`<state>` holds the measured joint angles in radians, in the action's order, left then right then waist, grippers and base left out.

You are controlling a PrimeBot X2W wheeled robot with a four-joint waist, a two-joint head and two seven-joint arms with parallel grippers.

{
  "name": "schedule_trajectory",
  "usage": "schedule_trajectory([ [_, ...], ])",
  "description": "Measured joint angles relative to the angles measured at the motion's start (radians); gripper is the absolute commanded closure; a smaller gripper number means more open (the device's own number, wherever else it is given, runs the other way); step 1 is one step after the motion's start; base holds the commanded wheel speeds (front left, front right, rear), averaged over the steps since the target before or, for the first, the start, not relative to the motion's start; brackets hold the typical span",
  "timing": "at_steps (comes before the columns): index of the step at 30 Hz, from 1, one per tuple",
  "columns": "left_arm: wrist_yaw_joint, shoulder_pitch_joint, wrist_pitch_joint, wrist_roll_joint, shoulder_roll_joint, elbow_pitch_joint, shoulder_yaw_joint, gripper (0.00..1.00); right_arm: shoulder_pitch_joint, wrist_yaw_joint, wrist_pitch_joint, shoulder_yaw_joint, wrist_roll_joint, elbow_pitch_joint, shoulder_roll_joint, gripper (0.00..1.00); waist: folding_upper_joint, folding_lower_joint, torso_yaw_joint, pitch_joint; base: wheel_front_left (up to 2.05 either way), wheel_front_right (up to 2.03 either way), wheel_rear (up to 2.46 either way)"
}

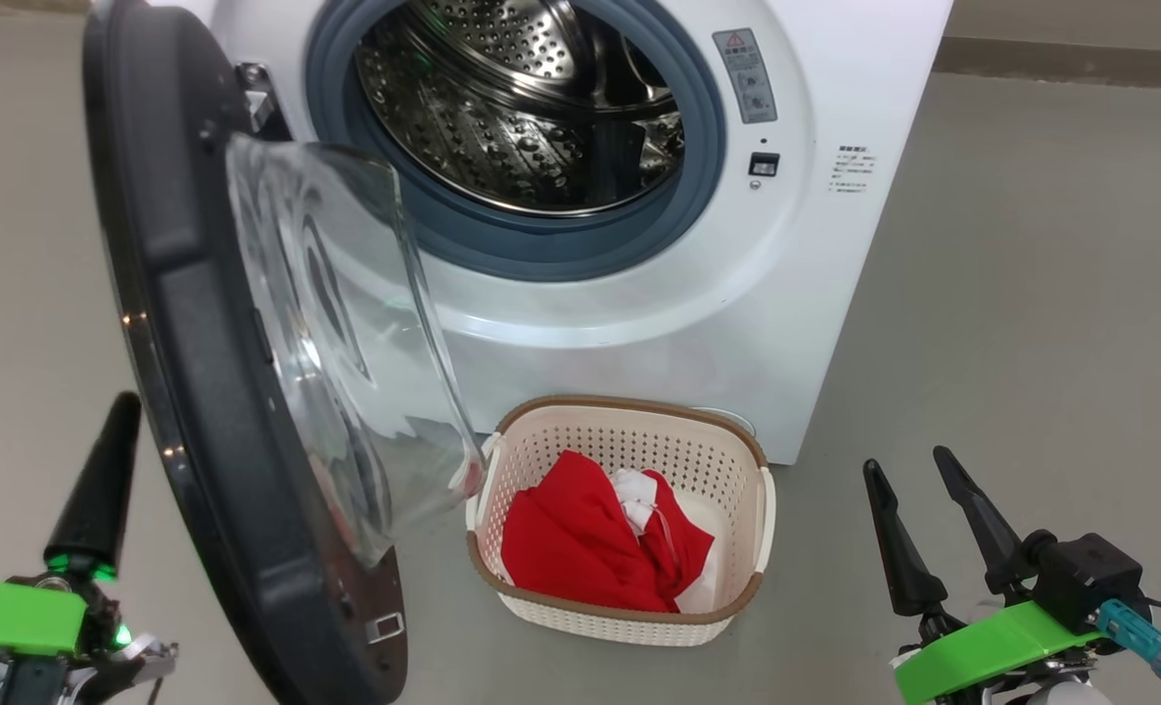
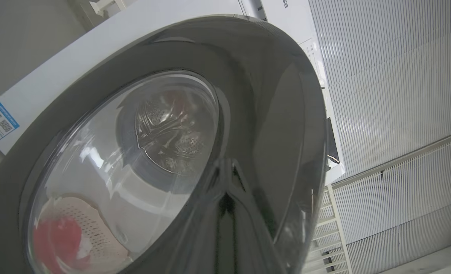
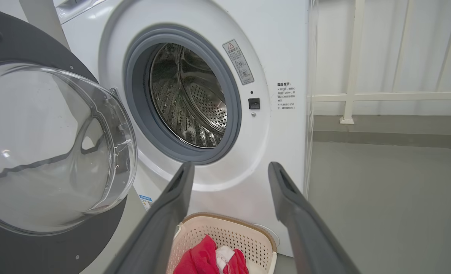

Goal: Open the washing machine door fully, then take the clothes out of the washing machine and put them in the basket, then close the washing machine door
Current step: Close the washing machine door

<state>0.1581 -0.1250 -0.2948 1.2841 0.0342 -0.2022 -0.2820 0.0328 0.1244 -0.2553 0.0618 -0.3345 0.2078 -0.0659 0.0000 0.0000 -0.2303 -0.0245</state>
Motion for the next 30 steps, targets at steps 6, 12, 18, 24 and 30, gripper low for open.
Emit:
schedule_trajectory([
  [6, 0.062, 0.004, -0.059, 0.085, 0.001, -0.096, 0.030, 1.00, 0.014, 0.000, 0.000, 0.000, 0.000, 0.000, -0.002, 0.00, 0.0000, 0.0000, 0.021, -0.013, 0.00, 0.00, 0.00],
  [12, 0.070, 0.027, -0.055, 0.126, 0.002, -0.132, 0.075, 1.00, 0.015, 0.000, 0.000, 0.002, 0.000, 0.001, -0.002, 0.00, 0.0000, 0.0000, 0.050, -0.021, 0.00, 0.00, 0.00],
  [18, 0.067, 0.027, -0.010, 0.158, 0.002, -0.116, 0.117, 1.00, 0.016, 0.000, 0.000, 0.006, -0.001, 0.002, -0.001, 0.00, 0.0000, 0.0000, 0.093, -0.024, 0.00, 0.00, 0.00],
  [24, 0.041, 0.023, 0.048, 0.223, 0.003, -0.077, 0.134, 1.00, 0.028, 0.000, 0.000, 0.005, -0.001, 0.002, 0.001, 0.00, 0.0000, 0.0000, 0.155, -0.033, 0.00, 0.00, 0.00],
  [30, 0.018, -0.023, 0.115, 0.230, 0.004, -0.018, 0.157, 1.00, 0.032, 0.000, 0.000, 0.006, -0.008, 0.006, 0.003, 0.00, 0.0000, 0.0000, 0.240, -0.043, 0.00, 0.00, 0.00],
])
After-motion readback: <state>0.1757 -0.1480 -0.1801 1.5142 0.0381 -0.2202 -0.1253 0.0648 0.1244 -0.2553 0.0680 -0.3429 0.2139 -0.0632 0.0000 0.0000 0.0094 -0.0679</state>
